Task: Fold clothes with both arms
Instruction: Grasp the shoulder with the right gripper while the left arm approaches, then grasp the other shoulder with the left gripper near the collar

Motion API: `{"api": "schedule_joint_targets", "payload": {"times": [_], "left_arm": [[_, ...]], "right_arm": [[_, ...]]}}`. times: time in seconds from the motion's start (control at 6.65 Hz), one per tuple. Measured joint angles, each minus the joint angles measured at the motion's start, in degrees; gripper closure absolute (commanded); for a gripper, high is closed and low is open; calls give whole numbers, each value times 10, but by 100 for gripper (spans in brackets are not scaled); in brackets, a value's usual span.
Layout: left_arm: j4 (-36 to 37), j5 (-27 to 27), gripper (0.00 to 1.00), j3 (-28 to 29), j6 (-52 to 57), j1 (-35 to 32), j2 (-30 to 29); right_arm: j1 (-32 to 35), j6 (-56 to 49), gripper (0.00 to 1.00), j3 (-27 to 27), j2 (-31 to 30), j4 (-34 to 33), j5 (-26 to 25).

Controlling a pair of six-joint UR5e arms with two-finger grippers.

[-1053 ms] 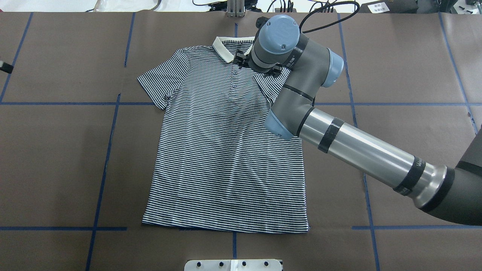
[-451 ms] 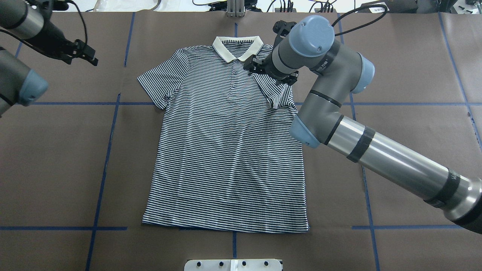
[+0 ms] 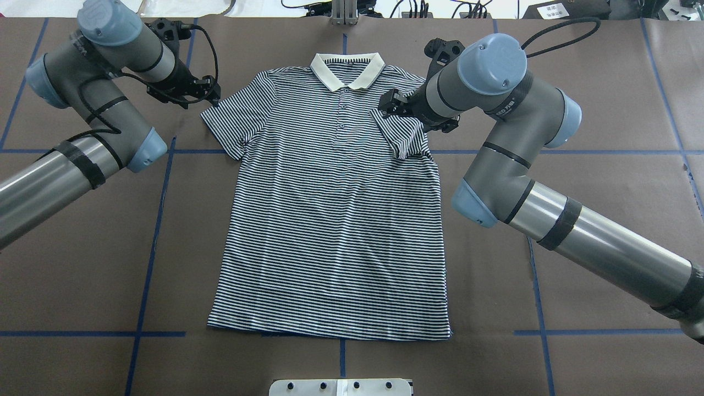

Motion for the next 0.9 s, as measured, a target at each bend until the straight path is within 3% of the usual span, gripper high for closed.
{"api": "schedule_joint_targets", "payload": {"times": [0.15, 0.3, 0.9], "left_arm": [[0, 19, 37, 7, -3, 9, -2], [-1, 28, 99, 11, -3, 12, -1], [7, 32, 100, 13, -8, 15, -12]], "right_arm": [[2, -1, 0, 0, 0, 0, 0], [2, -1, 0, 0, -1, 0, 0], [5, 0, 0, -2, -3, 0, -2]]}}
